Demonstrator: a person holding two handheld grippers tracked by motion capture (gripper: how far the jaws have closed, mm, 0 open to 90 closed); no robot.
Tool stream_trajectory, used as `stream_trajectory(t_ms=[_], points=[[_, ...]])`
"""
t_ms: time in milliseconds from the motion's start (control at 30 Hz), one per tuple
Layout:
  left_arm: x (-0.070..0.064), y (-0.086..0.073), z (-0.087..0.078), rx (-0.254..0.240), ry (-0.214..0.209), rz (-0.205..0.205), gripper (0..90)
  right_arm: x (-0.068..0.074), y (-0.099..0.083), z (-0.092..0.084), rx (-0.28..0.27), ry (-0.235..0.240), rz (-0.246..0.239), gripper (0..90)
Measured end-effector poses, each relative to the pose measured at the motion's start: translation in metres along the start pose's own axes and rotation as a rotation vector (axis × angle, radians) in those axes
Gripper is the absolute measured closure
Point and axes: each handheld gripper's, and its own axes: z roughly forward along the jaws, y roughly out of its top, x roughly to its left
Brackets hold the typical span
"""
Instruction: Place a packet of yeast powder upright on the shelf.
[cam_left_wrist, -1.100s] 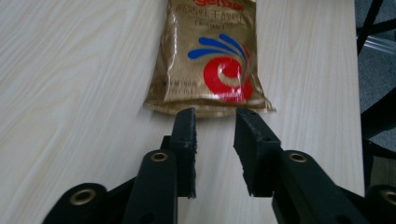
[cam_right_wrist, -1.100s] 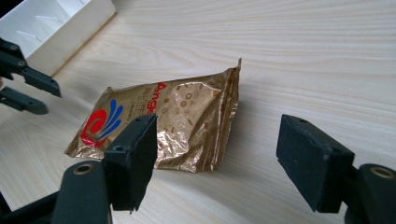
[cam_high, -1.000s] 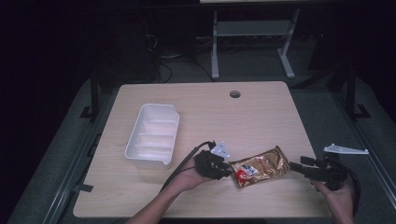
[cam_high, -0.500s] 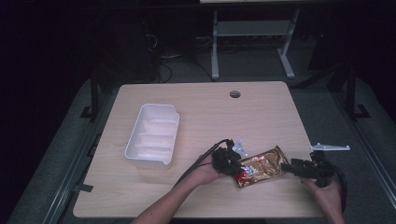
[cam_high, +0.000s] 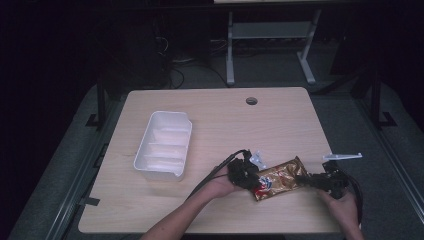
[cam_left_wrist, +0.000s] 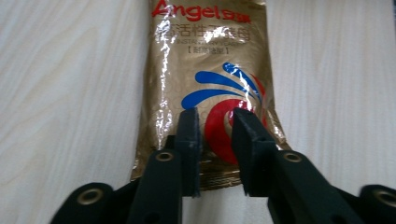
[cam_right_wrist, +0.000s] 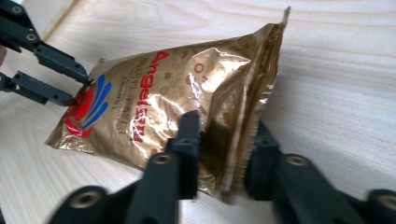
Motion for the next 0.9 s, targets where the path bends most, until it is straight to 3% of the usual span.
stream_trajectory(t_ms=[100,133,267,300,367,400,433,467,500,600,633,800,900], points=[[0.002,0.001,-0.002,-0.01,-0.01,-0.002,68.2,0.002,0.001,-0.001,-0.004,-0.009,-0.006,79.1],[0.004,0.001,-0.004,-0.021,-0.014,-0.013,64.8,0.001,0.001,-0.006,-0.028,0.007,-0.015,85.2],[0.01,0.002,-0.012,-0.053,-0.025,-0.039,57.7,0.003,0.003,-0.011,-0.042,0.027,-0.029,87.4],[0.012,0.003,-0.014,-0.067,-0.029,-0.053,48.5,0.007,0.006,-0.016,-0.054,0.03,-0.053,88.2],[0.014,0.003,-0.016,-0.071,-0.036,-0.063,44.0,0.009,0.007,-0.018,-0.06,0.027,-0.067,88.4],[0.017,0.003,-0.017,-0.091,-0.056,-0.077,37.0,0.017,0.011,-0.027,-0.086,0.028,-0.118,88.7],[0.017,0.003,-0.017,-0.091,-0.056,-0.077,34.9,0.021,0.012,-0.03,-0.097,0.024,-0.137,88.8],[0.019,0.003,-0.017,-0.099,-0.068,-0.09,34.9,0.021,0.012,-0.03,-0.097,0.024,-0.137,88.8],[0.02,0.003,-0.017,-0.105,-0.076,-0.096,33.3,0.03,0.016,-0.037,-0.122,0.023,-0.183,88.9],[0.023,0.004,-0.015,-0.102,-0.09,-0.1,31.6,0.039,0.018,-0.041,-0.14,0.024,-0.226,88.9],[0.023,0.006,-0.013,-0.104,-0.11,-0.102,31.6,0.046,0.02,-0.043,-0.151,0.024,-0.27,89.0],[0.022,0.01,-0.004,-0.095,-0.138,-0.093,30.6,0.057,0.023,-0.049,-0.174,0.037,-0.32,89.1],[0.022,0.013,0.0,-0.082,-0.152,-0.086,36.7,0.062,0.024,-0.053,-0.195,0.048,-0.347,89.1]])
